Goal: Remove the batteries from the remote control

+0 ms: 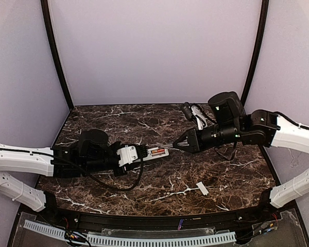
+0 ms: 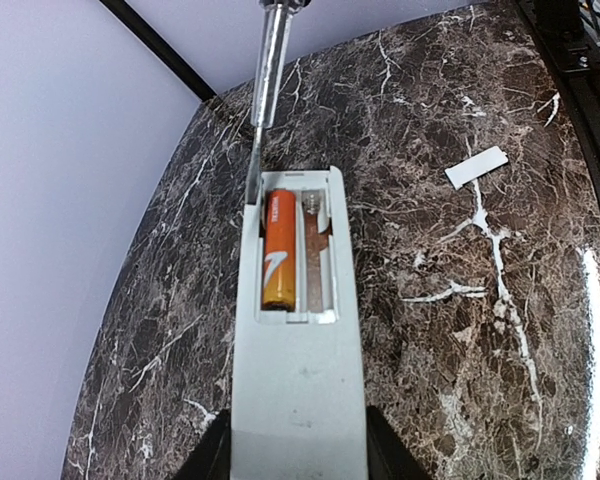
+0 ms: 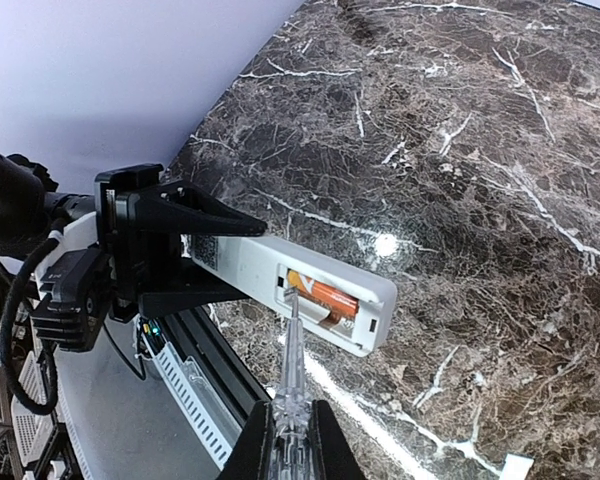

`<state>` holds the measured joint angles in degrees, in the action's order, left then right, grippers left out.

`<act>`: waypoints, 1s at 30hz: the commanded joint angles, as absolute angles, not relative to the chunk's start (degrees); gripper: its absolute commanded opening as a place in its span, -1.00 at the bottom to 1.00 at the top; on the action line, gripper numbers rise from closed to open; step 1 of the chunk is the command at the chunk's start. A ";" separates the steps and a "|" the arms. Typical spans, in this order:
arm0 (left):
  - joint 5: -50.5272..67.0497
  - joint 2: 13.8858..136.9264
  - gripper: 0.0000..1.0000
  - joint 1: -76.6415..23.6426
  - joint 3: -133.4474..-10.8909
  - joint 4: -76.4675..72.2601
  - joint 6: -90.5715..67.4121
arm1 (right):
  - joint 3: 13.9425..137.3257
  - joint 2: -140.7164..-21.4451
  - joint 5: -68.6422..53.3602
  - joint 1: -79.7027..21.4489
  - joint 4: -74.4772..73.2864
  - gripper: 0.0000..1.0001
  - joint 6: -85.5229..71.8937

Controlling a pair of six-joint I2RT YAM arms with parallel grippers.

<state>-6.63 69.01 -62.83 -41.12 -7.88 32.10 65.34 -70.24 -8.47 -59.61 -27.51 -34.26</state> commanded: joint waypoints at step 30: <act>-2.84 69.78 -0.99 -62.41 -41.02 -8.26 30.68 | 68.37 -70.45 -2.88 -59.58 -35.60 -1.00 -33.16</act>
